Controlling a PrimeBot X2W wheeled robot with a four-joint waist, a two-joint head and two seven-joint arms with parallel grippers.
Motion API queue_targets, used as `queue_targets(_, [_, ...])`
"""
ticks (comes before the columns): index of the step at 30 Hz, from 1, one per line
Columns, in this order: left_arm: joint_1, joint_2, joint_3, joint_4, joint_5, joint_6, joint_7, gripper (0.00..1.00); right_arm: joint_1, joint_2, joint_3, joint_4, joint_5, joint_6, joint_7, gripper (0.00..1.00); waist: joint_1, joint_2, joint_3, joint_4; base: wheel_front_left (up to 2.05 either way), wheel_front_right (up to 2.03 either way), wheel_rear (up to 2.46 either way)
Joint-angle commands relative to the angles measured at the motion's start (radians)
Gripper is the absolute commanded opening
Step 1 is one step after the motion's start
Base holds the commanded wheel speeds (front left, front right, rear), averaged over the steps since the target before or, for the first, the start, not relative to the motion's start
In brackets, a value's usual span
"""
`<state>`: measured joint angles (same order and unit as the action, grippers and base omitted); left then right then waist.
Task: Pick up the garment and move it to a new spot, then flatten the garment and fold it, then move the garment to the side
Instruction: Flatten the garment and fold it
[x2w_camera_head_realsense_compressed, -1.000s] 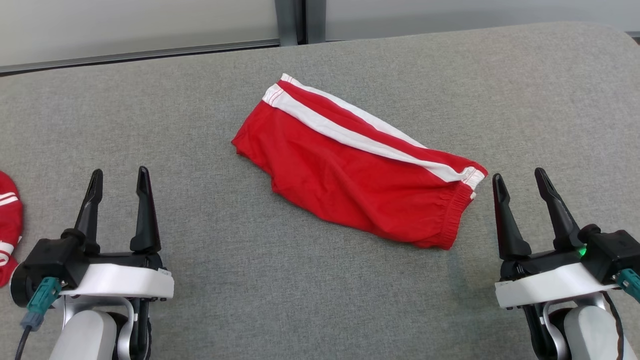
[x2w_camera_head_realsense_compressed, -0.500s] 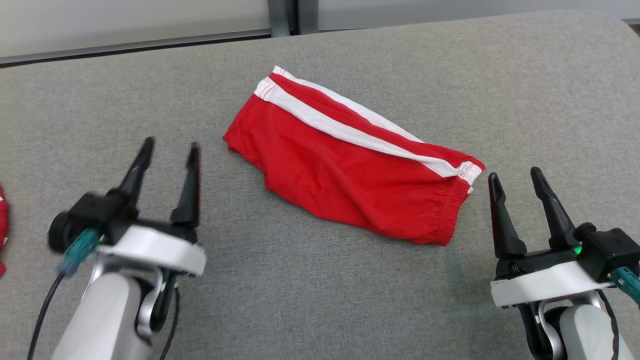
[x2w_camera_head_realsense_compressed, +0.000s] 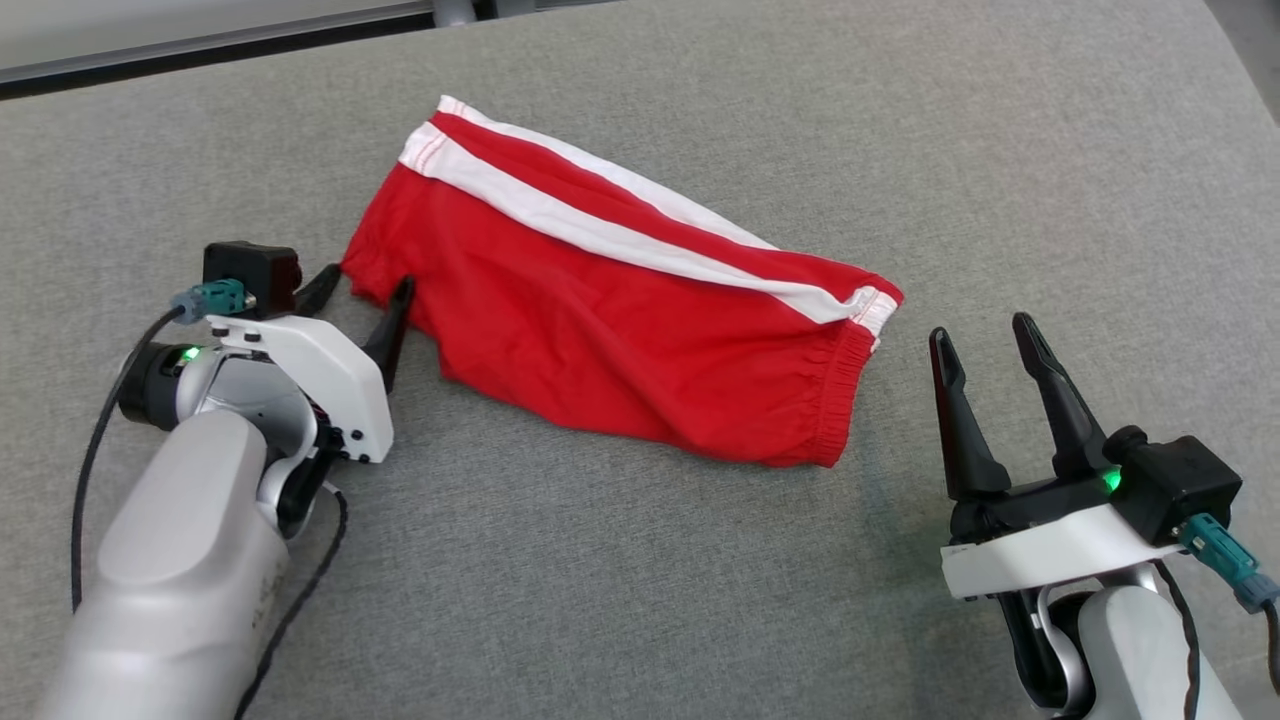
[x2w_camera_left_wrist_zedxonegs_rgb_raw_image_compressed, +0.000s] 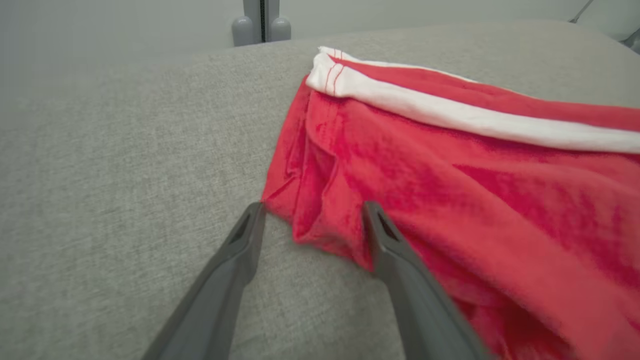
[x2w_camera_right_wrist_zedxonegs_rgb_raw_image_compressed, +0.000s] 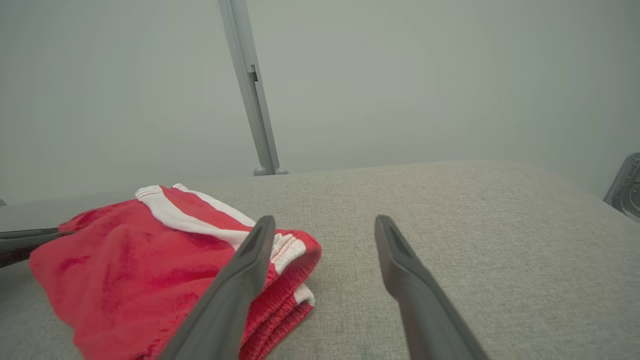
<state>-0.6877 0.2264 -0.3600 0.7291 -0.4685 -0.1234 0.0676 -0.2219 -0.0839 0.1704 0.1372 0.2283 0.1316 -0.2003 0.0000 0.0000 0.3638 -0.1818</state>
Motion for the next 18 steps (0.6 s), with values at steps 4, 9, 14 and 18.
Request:
queue_targets(4, [-0.063,0.005,-0.028,0.108,-0.013,-0.007,0.025,1.00,-0.001,0.004,-0.001,0.015,0.012,-0.002,-0.014,1.00,0.0000,0.0000,0.008,-0.014,0.00,0.00,0.00])
queue_targets(9, [-0.085,-0.004,-0.080,0.172,-0.035,-0.008,0.025,0.00,-0.008,0.005,0.006,0.028,0.016,-0.002,-0.021,1.00,0.0000,0.0000,0.001,-0.020,0.00,0.00,0.00])
queue_targets(14, [-0.073,0.007,-0.101,0.190,-0.063,-0.007,-0.045,0.00,0.004,0.000,0.004,0.032,0.011,-0.002,-0.022,1.00,0.0000,0.0000,-0.019,-0.006,0.00,0.00,0.00])
queue_targets(18, [0.000,-0.010,-0.085,0.173,-0.112,-0.007,-0.127,0.00,0.023,-0.008,0.013,0.036,0.018,-0.002,-0.010,1.00,0.0000,0.0000,-0.056,0.012,0.00,0.00,0.00])
